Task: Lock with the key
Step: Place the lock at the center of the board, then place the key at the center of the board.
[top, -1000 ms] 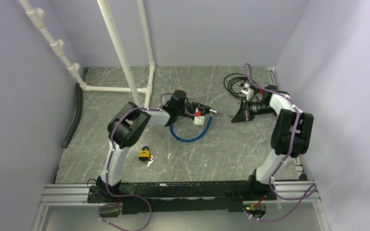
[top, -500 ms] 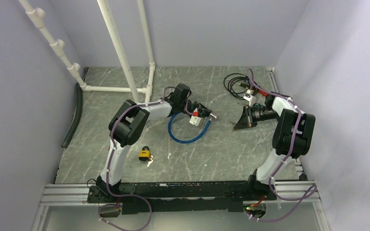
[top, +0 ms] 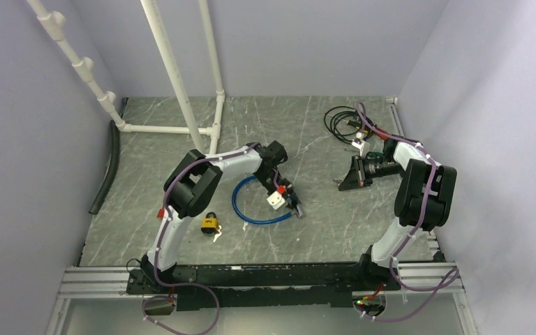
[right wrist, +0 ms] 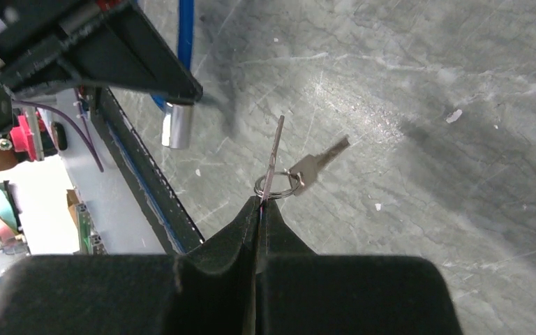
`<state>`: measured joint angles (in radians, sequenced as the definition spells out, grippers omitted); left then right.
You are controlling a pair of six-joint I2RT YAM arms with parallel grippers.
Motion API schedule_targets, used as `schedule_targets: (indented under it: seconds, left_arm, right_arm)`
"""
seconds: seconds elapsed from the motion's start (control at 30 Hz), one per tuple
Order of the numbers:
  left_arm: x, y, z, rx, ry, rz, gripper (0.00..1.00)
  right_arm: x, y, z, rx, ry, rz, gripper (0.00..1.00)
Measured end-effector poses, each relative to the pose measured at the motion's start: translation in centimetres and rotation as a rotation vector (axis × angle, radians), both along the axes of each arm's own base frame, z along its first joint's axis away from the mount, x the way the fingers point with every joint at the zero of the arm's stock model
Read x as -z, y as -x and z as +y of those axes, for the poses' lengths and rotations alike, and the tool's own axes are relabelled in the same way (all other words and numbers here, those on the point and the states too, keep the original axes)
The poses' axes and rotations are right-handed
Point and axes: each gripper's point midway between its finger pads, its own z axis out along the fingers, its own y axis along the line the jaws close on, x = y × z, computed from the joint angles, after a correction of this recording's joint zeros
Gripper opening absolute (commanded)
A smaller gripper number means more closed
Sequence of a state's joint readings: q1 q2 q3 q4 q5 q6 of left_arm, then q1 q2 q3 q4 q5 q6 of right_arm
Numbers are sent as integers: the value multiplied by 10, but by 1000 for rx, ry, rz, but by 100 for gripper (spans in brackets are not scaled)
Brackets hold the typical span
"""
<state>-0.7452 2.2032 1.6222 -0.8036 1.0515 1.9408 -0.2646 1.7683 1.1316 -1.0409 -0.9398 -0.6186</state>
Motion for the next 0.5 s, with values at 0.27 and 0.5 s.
schedule_targets:
  seconds: [0.27,0.5]
  left_arm:
    - [5,28,5,55,-35,12,99]
    - [-53,5,16,-34,55,-58,99]
  right_arm:
    - [2,7,4,-44,50,-2,0]
    - [5,19,33,-172,76,6,0]
